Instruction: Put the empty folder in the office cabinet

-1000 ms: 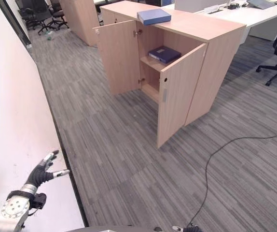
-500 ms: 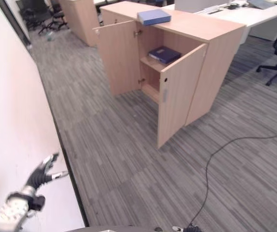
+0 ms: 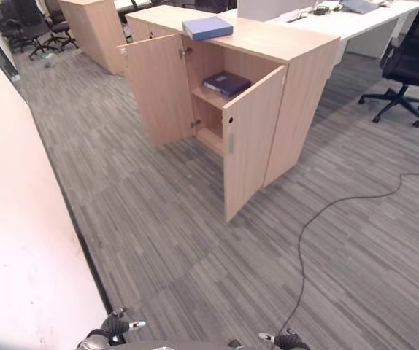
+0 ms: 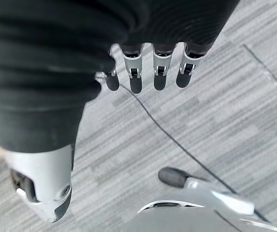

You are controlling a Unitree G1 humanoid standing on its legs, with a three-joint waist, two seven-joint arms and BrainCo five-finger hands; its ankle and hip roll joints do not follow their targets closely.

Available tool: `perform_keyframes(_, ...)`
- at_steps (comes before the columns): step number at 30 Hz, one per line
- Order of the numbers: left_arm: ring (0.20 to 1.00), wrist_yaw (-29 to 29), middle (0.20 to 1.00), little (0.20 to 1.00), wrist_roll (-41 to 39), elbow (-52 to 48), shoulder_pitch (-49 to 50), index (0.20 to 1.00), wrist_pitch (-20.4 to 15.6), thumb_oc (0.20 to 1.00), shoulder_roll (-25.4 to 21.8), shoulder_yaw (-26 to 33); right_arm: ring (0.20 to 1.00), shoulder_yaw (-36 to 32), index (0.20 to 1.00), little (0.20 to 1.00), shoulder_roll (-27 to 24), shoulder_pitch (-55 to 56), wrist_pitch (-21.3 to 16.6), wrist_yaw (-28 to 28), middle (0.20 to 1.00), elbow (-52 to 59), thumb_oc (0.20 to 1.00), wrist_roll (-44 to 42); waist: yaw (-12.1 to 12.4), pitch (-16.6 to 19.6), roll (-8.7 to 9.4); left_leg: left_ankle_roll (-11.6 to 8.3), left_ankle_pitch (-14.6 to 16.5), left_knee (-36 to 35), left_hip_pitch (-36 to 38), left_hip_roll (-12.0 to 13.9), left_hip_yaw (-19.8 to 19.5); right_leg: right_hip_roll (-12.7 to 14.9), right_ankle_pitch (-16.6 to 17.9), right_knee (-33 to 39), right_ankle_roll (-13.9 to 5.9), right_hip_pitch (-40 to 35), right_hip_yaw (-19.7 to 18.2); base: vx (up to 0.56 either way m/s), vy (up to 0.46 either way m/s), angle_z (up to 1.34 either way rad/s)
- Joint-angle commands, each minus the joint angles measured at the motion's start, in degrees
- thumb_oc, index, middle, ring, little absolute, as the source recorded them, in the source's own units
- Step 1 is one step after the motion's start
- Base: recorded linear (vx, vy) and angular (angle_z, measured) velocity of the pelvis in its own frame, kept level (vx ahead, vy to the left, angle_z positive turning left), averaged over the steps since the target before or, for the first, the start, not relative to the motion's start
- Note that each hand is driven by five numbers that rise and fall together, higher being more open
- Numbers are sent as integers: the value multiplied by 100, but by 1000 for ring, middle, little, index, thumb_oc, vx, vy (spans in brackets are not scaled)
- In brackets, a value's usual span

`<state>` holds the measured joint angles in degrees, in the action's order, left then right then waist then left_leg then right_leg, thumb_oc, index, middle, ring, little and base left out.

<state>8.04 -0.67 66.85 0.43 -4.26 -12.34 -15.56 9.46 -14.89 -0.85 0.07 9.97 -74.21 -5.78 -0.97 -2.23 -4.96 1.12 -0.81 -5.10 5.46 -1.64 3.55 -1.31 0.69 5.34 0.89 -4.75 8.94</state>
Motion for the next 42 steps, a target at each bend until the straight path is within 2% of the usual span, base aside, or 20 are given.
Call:
perform_keyframes(1,1000,134,1000,1000,196,248,-260,1000,-140,1000,-328,104,1000,62,1000,1000,-115,-236,-218,85,1000,-152,1000,-235,40,77,439,-192,529,10,3,63,-272,449,-118,-34,-501,-51,-11,0,0,0)
perform_keyframes(3,1000,137,1000,1000,165,254,-274,1000,-144,1000,-362,165,1000,21,1000,1000,-162,-254,-222,86,1000,-159,1000,-247,39,84,455,-195,530,10,3,63,-269,448,-115,-34,-507,-51,-7,0,0,0)
perform_keyframes(4,1000,214,1000,1000,216,587,-242,1000,-159,1000,-257,226,1000,15,1000,1000,-125,-275,-261,133,1000,-167,1000,-263,56,82,508,-201,522,10,-2,67,-277,442,-121,-34,-509,-52,-6,0,0,0)
perform_keyframes(7,1000,179,1000,1000,150,340,-299,1000,-144,1000,-342,219,1000,-4,1000,1000,-153,-261,-259,98,1000,-158,1000,-345,56,89,499,-197,531,10,-3,70,-268,452,-115,-34,-514,-52,3,0,0,0)
perform_keyframes(23,1000,123,1000,1000,-130,406,-306,1000,-181,1000,-222,261,1000,151,1000,1000,-44,-372,-181,-35,1000,-223,1000,-291,58,-12,493,-151,500,10,-154,50,-280,417,-65,-34,-516,127,-102,7,-6,0)
perform_keyframes(29,1000,116,1000,1000,-349,540,-320,1000,-160,1000,-201,414,1000,227,1000,1000,64,-385,-169,-78,1000,-236,1000,-289,56,-62,464,-142,522,10,-156,69,-278,334,-150,-34,-436,146,-140,113,-73,-2)
perform_keyframes(32,1000,132,1000,1000,-511,544,-357,1000,-189,1000,-277,501,1000,234,1000,1000,101,-443,-201,-100,1000,-206,1000,-323,30,-159,535,-238,497,40,-102,229,-155,242,-229,-34,-338,117,-177,80,-129,-1)
perform_keyframes(33,1000,142,1000,1000,-631,516,-387,1000,-203,1000,-339,571,1000,205,1000,1000,99,-454,-227,-86,1000,-188,1000,-361,17,-265,642,-385,697,778,-425,337,53,248,-259,-59,-256,89,-156,29,-201,5)
perform_keyframes(34,1000,140,1000,1000,-677,497,-393,1000,-211,1000,-365,617,1000,198,1000,1000,90,-451,-232,-81,1000,-173,1000,-351,21,-325,683,-442,750,1185,-591,427,197,247,-295,-90,-215,52,-129,-14,-182,8)
perform_keyframes(37,1000,187,1000,1000,-788,412,-404,1000,-226,1000,-389,714,1000,237,1000,1000,51,-497,-214,-38,1000,-165,1000,-317,97,-547,763,-461,399,2565,-1388,660,349,219,-373,-86,-80,-94,32,3,-134,-5)
perform_keyframes(38,1000,204,1000,1000,-796,410,-407,1000,-232,1000,-389,718,1000,252,1000,1000,39,-516,-201,-25,1000,-191,1000,-300,125,-572,769,-427,291,2680,-1529,681,380,210,-406,-86,-58,-115,54,74,-92,-2)
perform_keyframes(39,1000,215,1000,1000,-813,421,-389,1000,-243,1000,-402,741,1000,276,1000,1000,10,-561,-183,-14,1000,-222,1000,-268,172,-557,803,-377,264,2569,-1793,706,408,240,-472,-102,-59,-138,84,213,-1,24)
perform_keyframes(40,1000,216,1000,1000,-843,538,-292,1000,-250,1000,-366,814,1000,265,1000,1000,-55,-606,-193,9,1000,-159,1000,-251,275,-529,783,-383,53,1873,-1954,689,342,251,-588,-118,-84,-245,73,265,45,18)
perform_keyframes(42,1000,214,1000,1000,-891,625,-212,1000,-246,1000,-331,879,1000,242,1000,1000,-88,-603,-209,33,1000,-106,1000,-235,349,-523,684,-481,-368,1187,-1979,729,288,198,-679,-96,-102,-405,63,207,70,4)
